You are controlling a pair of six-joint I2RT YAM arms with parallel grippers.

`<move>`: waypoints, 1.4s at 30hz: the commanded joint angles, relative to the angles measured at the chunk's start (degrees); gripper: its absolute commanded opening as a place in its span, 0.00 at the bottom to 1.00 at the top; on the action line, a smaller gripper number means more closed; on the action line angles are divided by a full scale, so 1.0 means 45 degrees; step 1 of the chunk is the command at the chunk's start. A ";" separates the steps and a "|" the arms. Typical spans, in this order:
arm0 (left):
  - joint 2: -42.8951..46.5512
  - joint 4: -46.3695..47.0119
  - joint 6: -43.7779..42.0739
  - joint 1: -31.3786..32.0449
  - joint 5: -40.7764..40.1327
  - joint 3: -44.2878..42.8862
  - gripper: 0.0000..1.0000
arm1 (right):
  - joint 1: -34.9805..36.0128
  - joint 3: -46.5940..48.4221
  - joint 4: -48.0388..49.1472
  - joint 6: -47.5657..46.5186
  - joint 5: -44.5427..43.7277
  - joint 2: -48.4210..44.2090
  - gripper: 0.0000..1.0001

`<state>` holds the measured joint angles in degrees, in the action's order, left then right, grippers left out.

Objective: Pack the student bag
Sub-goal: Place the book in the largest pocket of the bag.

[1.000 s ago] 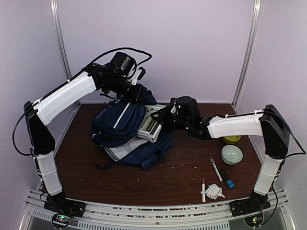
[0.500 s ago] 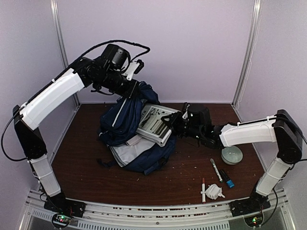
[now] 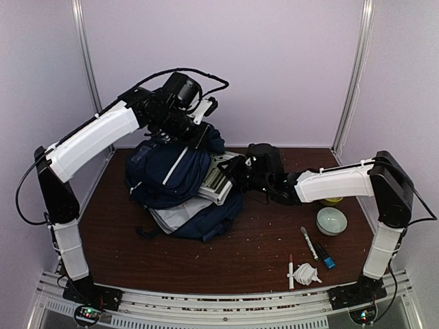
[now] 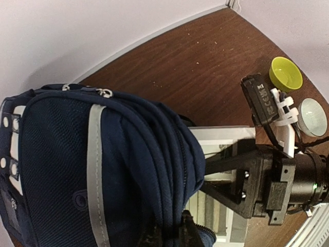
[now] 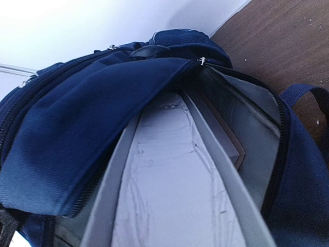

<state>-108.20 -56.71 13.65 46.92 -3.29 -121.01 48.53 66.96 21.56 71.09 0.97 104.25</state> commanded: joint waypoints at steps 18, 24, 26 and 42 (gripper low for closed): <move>0.5740 0.2572 -0.2060 0.0480 -0.1401 0.8652 0.98 | -0.1154 -0.0735 0.3834 0.1289 0.3049 0.2865 0.30; 0.6979 0.6695 -0.5047 0.2144 -0.5968 1.3875 0.98 | -0.1186 -0.0427 0.3846 0.1288 0.3339 0.2914 0.30; 0.6859 0.8385 -0.5246 0.2124 -0.6989 1.4772 0.98 | -0.1185 -0.0380 0.3846 0.1272 0.3461 0.2849 0.29; 0.5234 1.2761 -0.5479 0.0548 -0.5900 1.5804 0.90 | -0.1181 -0.0731 0.3673 0.1054 0.3533 0.2144 0.29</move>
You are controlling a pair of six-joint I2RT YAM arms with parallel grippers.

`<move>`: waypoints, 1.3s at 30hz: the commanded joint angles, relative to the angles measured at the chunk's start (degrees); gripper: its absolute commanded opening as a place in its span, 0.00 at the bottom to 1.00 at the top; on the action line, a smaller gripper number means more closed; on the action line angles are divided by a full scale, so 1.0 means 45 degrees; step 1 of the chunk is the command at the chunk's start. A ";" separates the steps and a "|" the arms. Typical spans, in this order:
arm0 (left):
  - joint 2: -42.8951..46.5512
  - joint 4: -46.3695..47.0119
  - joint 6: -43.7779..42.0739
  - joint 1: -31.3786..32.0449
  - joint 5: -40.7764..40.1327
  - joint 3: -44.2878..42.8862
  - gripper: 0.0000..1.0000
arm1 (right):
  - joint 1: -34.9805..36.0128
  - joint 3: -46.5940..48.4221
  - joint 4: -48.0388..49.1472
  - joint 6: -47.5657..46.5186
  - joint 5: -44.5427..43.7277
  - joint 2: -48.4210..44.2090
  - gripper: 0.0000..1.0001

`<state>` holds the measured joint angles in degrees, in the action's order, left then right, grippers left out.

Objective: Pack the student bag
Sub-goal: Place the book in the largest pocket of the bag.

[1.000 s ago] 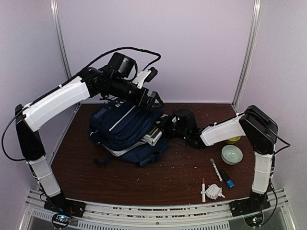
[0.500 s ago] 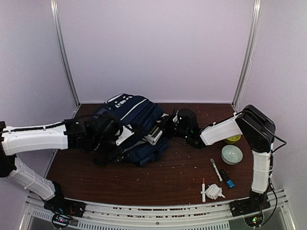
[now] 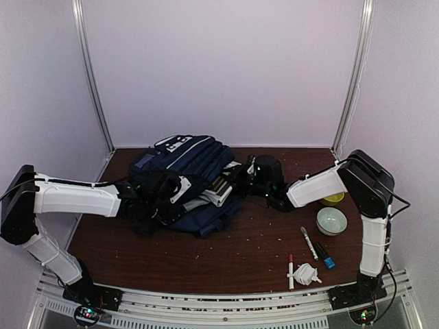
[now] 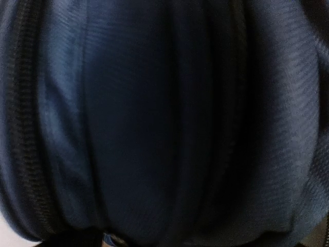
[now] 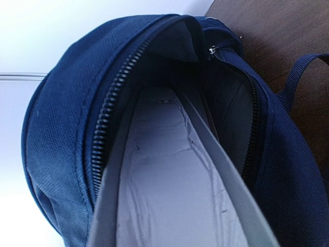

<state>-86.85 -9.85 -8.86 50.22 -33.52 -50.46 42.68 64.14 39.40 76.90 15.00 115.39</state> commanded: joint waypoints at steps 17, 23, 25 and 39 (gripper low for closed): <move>0.1725 0.1366 -0.2073 0.2436 0.2068 -0.4166 0.00 | 0.0305 0.0686 -0.0483 0.0706 0.0177 -0.0856 0.29; 0.1787 0.1974 -0.2541 0.2708 0.2418 -0.5315 0.00 | 0.0515 0.0857 -0.0915 0.0581 0.0164 -0.0941 0.29; 0.1744 0.2224 -0.3159 0.2708 0.1848 -0.5326 0.00 | 0.0536 0.0746 -0.1142 0.0435 0.0260 -0.1018 0.29; 0.2632 0.2558 -0.4651 0.1868 -0.2178 -0.5463 0.00 | -0.0379 -0.2665 -0.1638 -0.0777 0.1464 -0.2123 0.30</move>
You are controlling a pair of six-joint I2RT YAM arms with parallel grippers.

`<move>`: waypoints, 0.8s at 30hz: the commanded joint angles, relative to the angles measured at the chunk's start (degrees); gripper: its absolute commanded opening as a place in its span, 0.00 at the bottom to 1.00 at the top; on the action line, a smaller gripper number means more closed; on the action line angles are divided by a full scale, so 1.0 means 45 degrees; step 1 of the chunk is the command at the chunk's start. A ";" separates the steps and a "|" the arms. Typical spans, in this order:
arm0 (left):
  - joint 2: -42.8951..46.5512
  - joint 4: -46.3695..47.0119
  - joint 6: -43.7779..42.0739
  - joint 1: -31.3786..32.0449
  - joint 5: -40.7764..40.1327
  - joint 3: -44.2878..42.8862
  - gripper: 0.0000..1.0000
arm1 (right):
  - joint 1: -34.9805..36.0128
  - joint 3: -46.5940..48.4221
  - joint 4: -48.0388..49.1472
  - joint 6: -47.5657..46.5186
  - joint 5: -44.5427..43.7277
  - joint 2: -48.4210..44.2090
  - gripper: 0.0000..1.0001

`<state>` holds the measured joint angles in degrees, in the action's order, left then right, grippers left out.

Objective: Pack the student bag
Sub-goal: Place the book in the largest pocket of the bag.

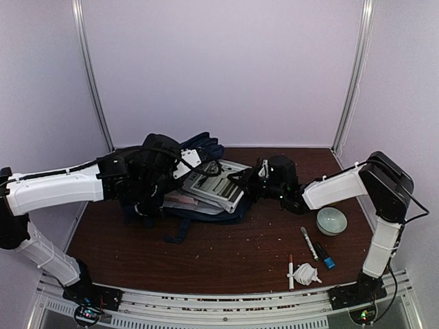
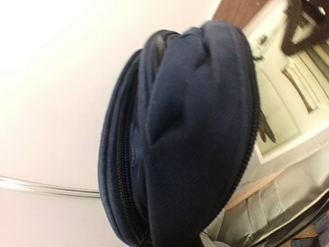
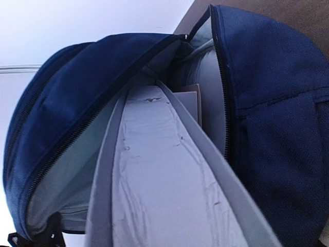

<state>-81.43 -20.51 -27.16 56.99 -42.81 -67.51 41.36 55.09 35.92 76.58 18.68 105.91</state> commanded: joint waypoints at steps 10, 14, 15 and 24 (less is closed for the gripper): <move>0.0929 0.4339 0.1022 0.0627 0.2583 -0.2306 0.00 | -0.0088 0.0292 -0.1196 -0.0632 0.0561 -0.0129 0.31; 0.0363 0.4166 0.1522 0.1108 0.3898 -0.2844 0.00 | 0.0240 0.1453 -0.1397 -0.0469 0.0433 0.0398 0.39; 0.0356 0.4246 0.1831 0.1122 0.4450 -0.2840 0.00 | 0.0354 0.1752 -0.1410 -0.0398 0.0412 0.0553 0.40; 0.0508 0.4074 0.3006 0.1105 0.3727 -0.2565 0.00 | 0.0283 0.2637 -0.1580 -0.0399 0.0270 0.1476 0.46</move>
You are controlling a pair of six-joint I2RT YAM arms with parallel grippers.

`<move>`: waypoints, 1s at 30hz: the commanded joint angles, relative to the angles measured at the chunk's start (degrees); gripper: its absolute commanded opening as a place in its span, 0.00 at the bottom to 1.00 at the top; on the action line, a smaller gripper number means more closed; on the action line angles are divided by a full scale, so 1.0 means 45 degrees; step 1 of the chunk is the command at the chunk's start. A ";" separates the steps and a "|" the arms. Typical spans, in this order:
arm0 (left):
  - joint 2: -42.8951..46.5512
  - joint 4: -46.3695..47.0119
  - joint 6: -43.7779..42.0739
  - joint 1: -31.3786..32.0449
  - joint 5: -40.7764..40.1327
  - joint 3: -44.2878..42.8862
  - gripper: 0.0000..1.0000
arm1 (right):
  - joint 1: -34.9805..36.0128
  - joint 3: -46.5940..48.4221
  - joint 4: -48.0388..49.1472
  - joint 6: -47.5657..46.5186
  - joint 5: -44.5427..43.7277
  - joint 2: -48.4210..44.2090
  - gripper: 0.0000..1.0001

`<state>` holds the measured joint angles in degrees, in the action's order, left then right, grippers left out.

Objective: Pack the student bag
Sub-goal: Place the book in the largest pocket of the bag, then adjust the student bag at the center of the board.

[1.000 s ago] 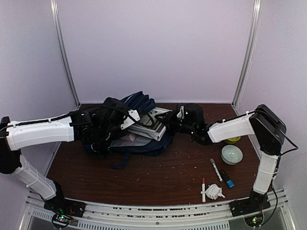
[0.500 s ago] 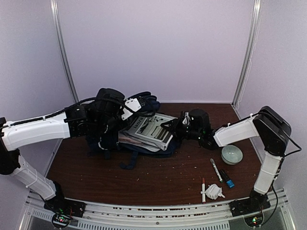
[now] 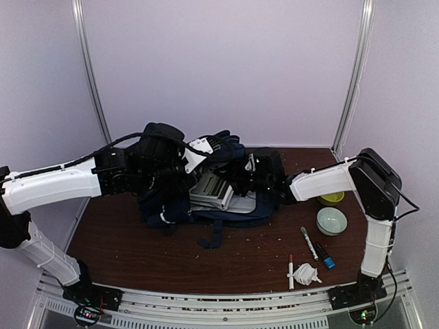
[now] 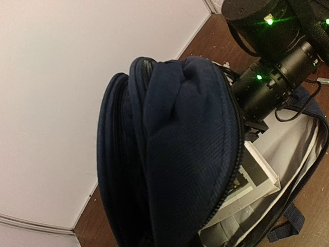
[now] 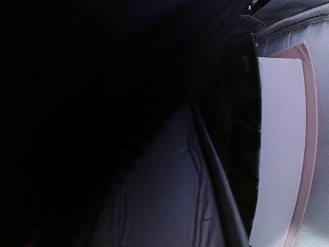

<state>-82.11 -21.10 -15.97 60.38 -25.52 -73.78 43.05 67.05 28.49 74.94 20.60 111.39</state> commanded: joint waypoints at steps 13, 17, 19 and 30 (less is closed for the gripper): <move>0.0443 0.3040 0.2846 -0.0368 -0.0893 -0.0532 0.00 | -0.0716 -0.0828 -0.5475 -0.5748 0.0138 -0.2975 1.00; 0.0335 0.2903 0.2968 -0.0462 -0.0773 -0.0514 0.00 | -0.0719 -0.1084 -0.8286 -0.7690 -0.1349 -0.4768 1.00; 0.0269 0.2893 0.3034 -0.0483 -0.0674 -0.0500 0.00 | -0.0716 -0.0993 -0.9842 -0.8676 -0.2445 -0.5430 1.00; -0.0967 0.2361 0.3399 -0.0485 0.3873 -0.0552 0.11 | -0.0853 -0.2315 -1.3195 -1.0576 -0.5291 -0.7122 1.00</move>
<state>-83.50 -20.38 -1.72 58.43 -21.67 -73.49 39.64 60.29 -25.56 30.57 -1.23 80.44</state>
